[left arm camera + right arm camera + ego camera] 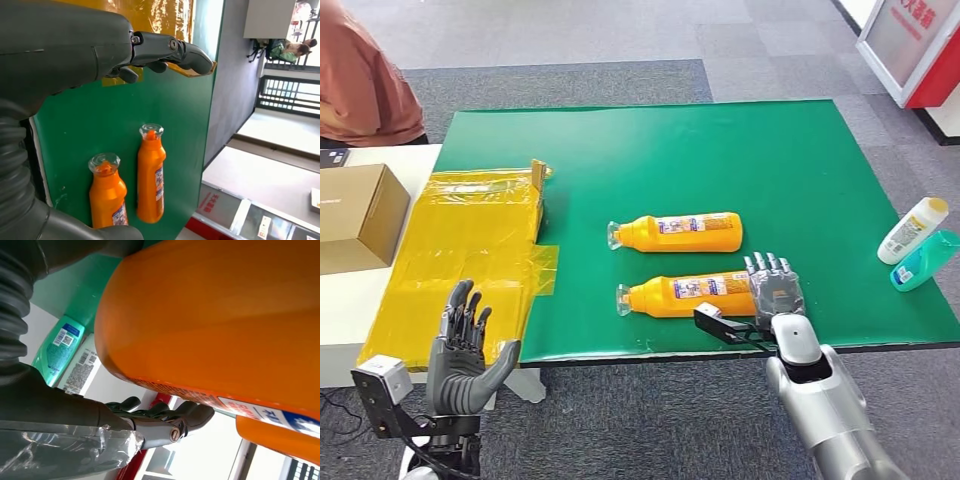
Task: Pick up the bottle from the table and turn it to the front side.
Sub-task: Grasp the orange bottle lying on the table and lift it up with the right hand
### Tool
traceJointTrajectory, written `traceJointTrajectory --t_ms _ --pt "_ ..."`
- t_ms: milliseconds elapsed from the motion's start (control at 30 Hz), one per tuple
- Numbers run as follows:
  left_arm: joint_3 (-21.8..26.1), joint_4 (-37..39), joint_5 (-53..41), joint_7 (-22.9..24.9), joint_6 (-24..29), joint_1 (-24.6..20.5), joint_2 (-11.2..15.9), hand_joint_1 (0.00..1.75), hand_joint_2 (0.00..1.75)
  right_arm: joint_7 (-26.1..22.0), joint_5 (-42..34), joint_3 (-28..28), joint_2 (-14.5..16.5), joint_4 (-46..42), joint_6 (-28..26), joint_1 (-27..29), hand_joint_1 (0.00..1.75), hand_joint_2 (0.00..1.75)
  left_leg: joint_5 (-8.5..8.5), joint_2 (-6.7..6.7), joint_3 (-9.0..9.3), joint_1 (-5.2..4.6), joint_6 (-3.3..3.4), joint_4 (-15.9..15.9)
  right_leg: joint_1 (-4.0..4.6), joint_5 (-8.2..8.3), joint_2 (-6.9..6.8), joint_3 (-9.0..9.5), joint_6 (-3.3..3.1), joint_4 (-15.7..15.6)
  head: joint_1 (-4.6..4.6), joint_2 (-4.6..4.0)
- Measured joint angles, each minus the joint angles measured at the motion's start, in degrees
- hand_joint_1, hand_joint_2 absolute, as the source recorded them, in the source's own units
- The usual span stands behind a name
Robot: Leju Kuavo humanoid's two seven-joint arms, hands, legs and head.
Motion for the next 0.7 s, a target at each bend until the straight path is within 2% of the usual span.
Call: traceJointTrajectory --t_ms 267,433,700 --pt "0.0 0.2 0.6 0.1 -0.3 0.0 -0.1 0.0 1.75 0.0 -0.1 0.4 0.0 1.0 0.2 -0.7 0.0 1.75 0.0 0.0 0.0 0.0 0.0 0.0 0.0 0.0 0.0 0.02 0.0 0.0 0.0 0.0" --pt "0.0 0.5 0.8 0.1 -0.8 -0.2 -0.2 0.0 1.75 -0.5 -1.1 1.2 0.0 3.8 1.6 -3.1 0.0 1.75 0.01 0.01 0.04 0.0 -0.01 0.0 0.0 0.06 0.02 0.02 -0.01 0.0 -0.01 0.0" --pt "0.0 0.6 1.7 0.0 -1.2 -0.6 -0.2 0.0 1.75 -5.5 -4.5 2.9 -0.2 9.9 4.3 -7.2 0.0 1.75 0.03 0.16 0.3 0.01 -0.04 0.0 0.01 0.18 0.22 0.16 -0.07 0.0 0.01 0.0"
